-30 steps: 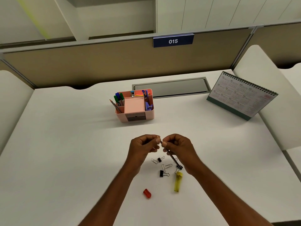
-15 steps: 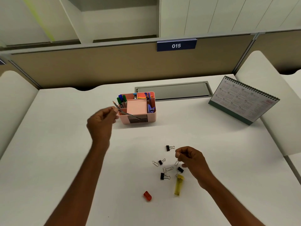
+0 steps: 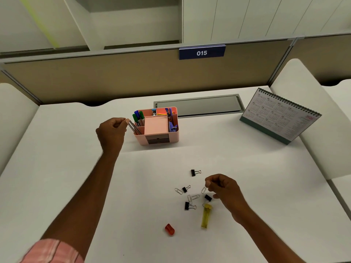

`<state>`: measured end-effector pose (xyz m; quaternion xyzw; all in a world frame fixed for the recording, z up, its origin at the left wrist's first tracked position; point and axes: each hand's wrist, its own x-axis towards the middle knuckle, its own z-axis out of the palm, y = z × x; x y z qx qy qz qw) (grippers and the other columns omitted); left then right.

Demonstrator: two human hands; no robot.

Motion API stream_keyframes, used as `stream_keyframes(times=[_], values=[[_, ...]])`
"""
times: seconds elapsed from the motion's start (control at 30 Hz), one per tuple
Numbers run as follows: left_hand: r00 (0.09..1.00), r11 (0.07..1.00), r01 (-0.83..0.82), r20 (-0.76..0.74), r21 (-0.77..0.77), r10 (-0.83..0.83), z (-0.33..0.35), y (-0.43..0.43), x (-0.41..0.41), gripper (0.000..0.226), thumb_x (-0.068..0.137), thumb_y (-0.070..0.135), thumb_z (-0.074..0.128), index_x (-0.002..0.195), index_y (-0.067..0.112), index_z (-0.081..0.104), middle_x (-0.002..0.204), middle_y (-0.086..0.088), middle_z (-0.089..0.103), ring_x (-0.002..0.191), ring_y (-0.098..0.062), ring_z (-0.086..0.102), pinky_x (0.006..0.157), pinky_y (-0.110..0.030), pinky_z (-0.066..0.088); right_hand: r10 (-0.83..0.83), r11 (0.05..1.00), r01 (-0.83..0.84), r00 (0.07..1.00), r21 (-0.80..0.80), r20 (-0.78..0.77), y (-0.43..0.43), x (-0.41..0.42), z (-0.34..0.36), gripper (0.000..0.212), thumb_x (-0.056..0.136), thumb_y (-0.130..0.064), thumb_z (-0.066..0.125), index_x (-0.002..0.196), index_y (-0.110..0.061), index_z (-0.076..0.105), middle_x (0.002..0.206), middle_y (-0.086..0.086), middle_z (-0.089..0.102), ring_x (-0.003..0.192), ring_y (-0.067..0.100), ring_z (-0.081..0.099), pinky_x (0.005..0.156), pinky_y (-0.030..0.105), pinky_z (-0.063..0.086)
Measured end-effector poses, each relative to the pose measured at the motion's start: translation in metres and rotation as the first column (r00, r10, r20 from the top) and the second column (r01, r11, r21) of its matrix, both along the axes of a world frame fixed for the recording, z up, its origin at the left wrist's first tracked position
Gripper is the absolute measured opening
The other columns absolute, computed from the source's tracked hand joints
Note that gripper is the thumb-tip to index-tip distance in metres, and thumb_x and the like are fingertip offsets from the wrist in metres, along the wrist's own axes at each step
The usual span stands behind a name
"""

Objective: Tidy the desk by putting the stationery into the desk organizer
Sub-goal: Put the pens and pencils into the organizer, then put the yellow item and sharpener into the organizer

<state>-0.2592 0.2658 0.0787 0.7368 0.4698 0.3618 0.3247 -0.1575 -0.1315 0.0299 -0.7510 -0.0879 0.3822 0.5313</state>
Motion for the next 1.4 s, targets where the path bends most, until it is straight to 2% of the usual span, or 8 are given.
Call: stream_keyframes(times=[0.27,0.43,0.67,1.0,1.1,1.23,1.33,1.4], values=[[0.993,0.996,-0.056,-0.111,-0.067,0.048,-0.023,0.006,0.008,0.025,0.092,0.031,0.077,0.097,0.006,0.081,0.08,-0.009,0.078,0.068,-0.023,0.074,0.07,-0.026,0.053,0.025,1.0,-0.026,1.0,-0.01,-0.005,0.006,-0.004,0.0,0.003,0.092,-0.024,0.074,0.094,-0.025,0.076,0.094,-0.003,0.078,0.096,0.024,0.071,0.078,0.035,0.059],[0.989,0.994,-0.067,-0.136,-0.081,0.056,-0.031,0.011,0.01,0.025,0.092,0.031,0.077,0.097,0.007,0.08,0.082,-0.007,0.078,0.068,-0.022,0.074,0.073,-0.033,0.06,0.039,0.999,-0.039,0.999,-0.017,-0.027,0.004,-0.008,-0.001,0.003,0.093,-0.024,0.074,0.094,-0.026,0.076,0.093,-0.001,0.078,0.095,0.027,0.071,0.075,0.03,0.057],[0.987,0.998,-0.059,-0.153,-0.031,0.053,-0.038,0.019,0.016,0.024,0.092,0.032,0.076,0.1,0.01,0.08,0.088,-0.006,0.079,0.072,-0.022,0.075,0.074,-0.04,0.064,0.079,0.997,-0.08,0.996,-0.019,-0.034,0.002,-0.013,-0.004,0.009,0.092,-0.018,0.071,0.092,-0.025,0.077,0.091,0.003,0.077,0.082,0.016,0.068,0.075,0.033,0.057],[0.982,0.992,-0.103,-0.168,-0.069,0.09,-0.046,0.023,0.02,0.026,0.09,0.033,0.079,0.107,0.013,0.078,0.099,-0.006,0.08,0.081,-0.024,0.077,0.079,-0.047,0.065,0.159,0.986,-0.159,0.987,-0.046,-0.008,0.01,-0.031,-0.005,0.009,0.089,-0.021,0.077,0.092,-0.029,0.077,0.089,-0.003,0.078,0.082,0.014,0.071,0.075,0.028,0.056],[0.977,0.986,-0.135,-0.181,-0.101,0.115,-0.047,0.017,0.018,0.031,0.088,0.035,0.081,0.112,0.015,0.075,0.106,-0.007,0.079,0.086,-0.025,0.077,0.081,-0.045,0.064,0.259,0.962,-0.256,0.966,-0.09,0.024,0.013,-0.046,-0.012,0.013,0.085,-0.021,0.081,0.092,-0.031,0.077,0.089,-0.006,0.078,0.084,0.013,0.071,0.081,0.032,0.058],[0.977,0.981,-0.175,-0.136,-0.079,0.163,-0.044,-0.012,0.009,0.033,0.09,0.033,0.08,0.116,0.015,0.073,0.105,-0.007,0.076,0.091,-0.022,0.072,0.077,-0.034,0.056,0.522,0.848,-0.491,0.838,-0.196,0.158,0.016,-0.072,-0.033,0.036,0.077,-0.039,0.083,0.11,-0.042,0.069,0.104,-0.016,0.069,0.089,0.007,0.065,0.087,0.036,0.056],[0.979,0.982,-0.183,-0.103,-0.047,0.177,-0.046,-0.046,0.001,0.028,0.092,0.03,0.076,0.117,0.016,0.073,0.101,-0.006,0.072,0.089,-0.019,0.066,0.072,-0.03,0.049,0.742,0.67,-0.684,0.595,-0.29,0.309,0.017,-0.092,-0.045,0.064,0.083,-0.046,0.074,0.141,-0.048,0.047,0.137,-0.023,0.047,0.113,-0.004,0.053,0.095,0.029,0.053],[0.985,0.984,-0.163,-0.072,-0.073,0.158,-0.052,-0.068,-0.007,0.025,0.093,0.026,0.075,0.116,0.017,0.073,0.098,-0.005,0.07,0.088,-0.02,0.065,0.073,-0.029,0.049,0.833,0.539,-0.745,0.403,-0.393,0.378,0.022,-0.102,-0.052,0.074,0.088,-0.04,0.07,0.15,-0.049,0.032,0.155,-0.016,0.031,0.13,0.007,0.044,0.098,0.035,0.052]])
